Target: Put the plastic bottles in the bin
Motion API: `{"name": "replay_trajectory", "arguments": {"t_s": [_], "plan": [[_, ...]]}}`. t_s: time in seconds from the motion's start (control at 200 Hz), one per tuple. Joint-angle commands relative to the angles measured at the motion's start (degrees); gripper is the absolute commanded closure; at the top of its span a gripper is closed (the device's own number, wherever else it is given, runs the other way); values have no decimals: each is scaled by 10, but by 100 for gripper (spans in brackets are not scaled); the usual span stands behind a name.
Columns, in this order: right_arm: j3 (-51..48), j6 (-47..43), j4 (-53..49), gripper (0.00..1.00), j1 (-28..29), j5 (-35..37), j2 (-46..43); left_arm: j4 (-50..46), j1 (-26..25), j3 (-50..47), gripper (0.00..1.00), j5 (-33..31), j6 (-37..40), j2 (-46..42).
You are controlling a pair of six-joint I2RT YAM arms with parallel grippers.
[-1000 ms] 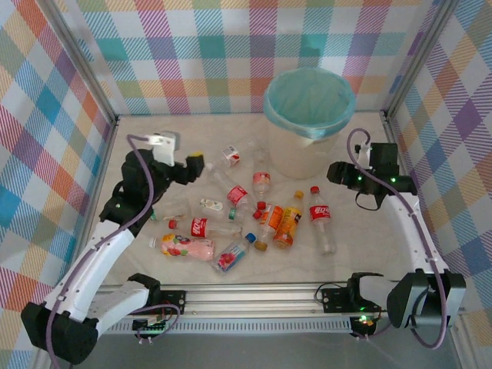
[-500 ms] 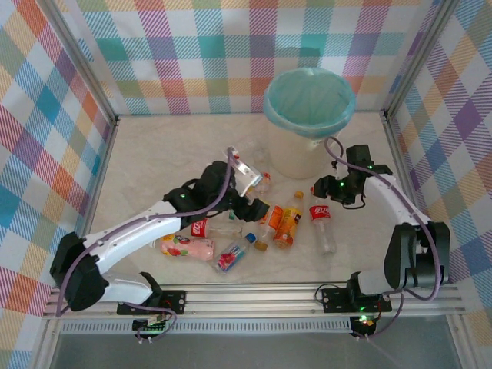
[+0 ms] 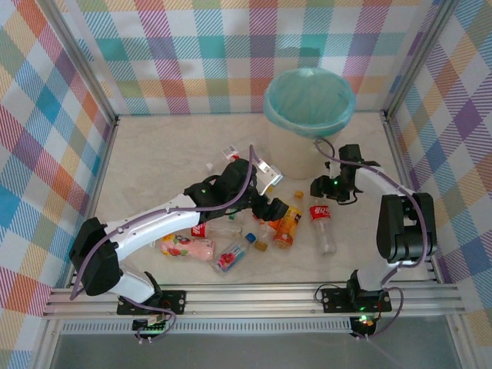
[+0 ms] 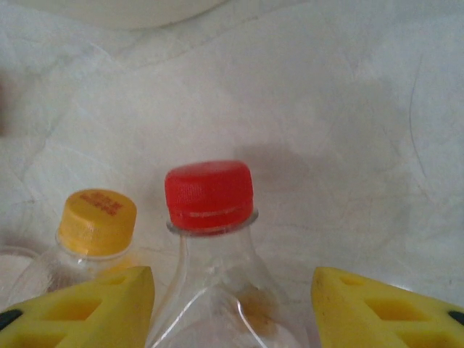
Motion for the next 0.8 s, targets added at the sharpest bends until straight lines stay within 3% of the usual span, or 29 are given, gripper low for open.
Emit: {"name": "replay_trajectory", "arguments": {"t_s": [0.0, 0.425, 0.625, 0.795], "plan": [[26, -12, 17, 40, 1, -19, 21, 1, -4, 19, 18, -5, 1, 8], [50, -19, 15, 48, 3, -35, 76, -8, -4, 17, 18, -22, 2, 3], [56, -25, 8, 43, 3, -39, 91, -9, -4, 23, 18, -21, 11, 11], [61, -26, 3, 52, 3, -50, 106, -12, -4, 27, 18, -20, 14, 12]]}}
